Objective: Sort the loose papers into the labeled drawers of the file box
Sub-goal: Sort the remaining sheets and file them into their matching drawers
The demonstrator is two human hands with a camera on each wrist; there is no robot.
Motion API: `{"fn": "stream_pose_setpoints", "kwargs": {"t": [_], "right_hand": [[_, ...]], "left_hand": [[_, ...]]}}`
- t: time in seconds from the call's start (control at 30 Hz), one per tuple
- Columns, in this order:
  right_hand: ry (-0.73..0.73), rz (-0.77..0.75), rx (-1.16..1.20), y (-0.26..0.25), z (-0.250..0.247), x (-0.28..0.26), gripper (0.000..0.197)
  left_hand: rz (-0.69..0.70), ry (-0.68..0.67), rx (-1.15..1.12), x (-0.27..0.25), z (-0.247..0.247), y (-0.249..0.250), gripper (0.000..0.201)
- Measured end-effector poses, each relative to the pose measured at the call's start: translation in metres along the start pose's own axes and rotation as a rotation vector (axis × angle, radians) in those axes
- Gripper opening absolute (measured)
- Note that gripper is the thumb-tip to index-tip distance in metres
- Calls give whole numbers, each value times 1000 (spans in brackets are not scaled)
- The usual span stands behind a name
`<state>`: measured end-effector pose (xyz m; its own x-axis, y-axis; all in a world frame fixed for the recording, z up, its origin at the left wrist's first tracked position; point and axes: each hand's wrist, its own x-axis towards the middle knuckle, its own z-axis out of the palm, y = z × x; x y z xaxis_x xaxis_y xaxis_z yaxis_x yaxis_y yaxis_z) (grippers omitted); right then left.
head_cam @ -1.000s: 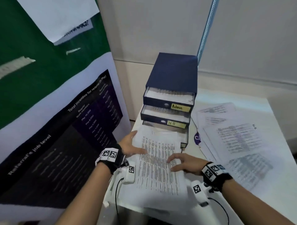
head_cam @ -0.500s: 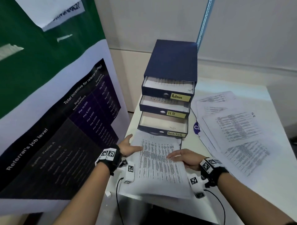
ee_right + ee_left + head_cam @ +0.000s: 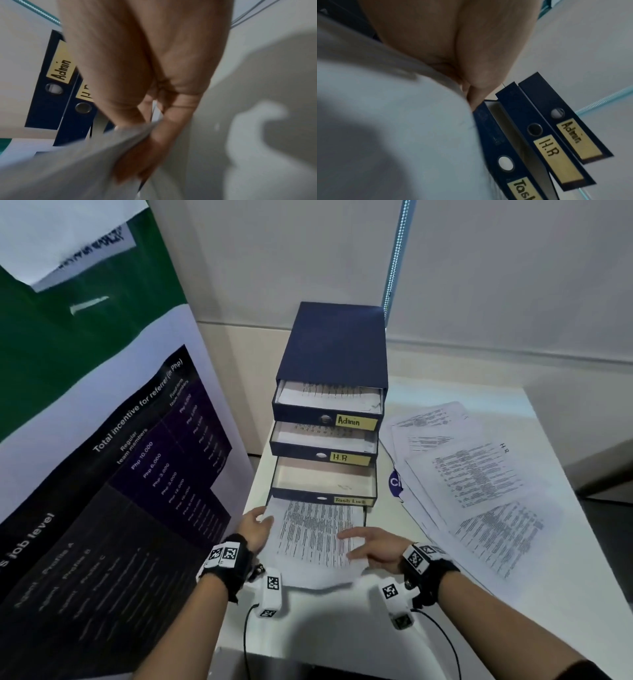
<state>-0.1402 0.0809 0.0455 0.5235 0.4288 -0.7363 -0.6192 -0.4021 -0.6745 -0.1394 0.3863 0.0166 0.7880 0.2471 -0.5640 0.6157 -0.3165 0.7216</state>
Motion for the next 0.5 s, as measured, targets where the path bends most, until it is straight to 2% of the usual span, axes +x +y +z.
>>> {"fn": "stream_pose_setpoints", "kwargs": {"t": [0.1, 0.17, 0.2, 0.23, 0.3, 0.37, 0.5], "right_hand": [[295, -76, 107, -9, -3, 15, 31], [415, -129, 123, -9, -7, 24, 22], [399, -133, 95, -10, -7, 23, 21], [321, -111, 88, -9, -9, 23, 25], [76, -7, 165, -6, -10, 17, 33], [-45, 50, 191, -8, -12, 12, 36], [163, 28, 131, -21, -15, 17, 30]], "left_hand": [[-60, -75, 135, -4, 3, 3, 73], [-89, -155, 128, -5, 1, 11, 68], [-91, -166, 132, -2, 1, 13, 60], [-89, -173, 111, 2, 2, 14, 54], [-79, -164, 66, 9, 4, 19, 50], [-76, -156, -15, 17, 10, 20, 48], [-116, -117, -219, 29, 18, 17, 47]]}}
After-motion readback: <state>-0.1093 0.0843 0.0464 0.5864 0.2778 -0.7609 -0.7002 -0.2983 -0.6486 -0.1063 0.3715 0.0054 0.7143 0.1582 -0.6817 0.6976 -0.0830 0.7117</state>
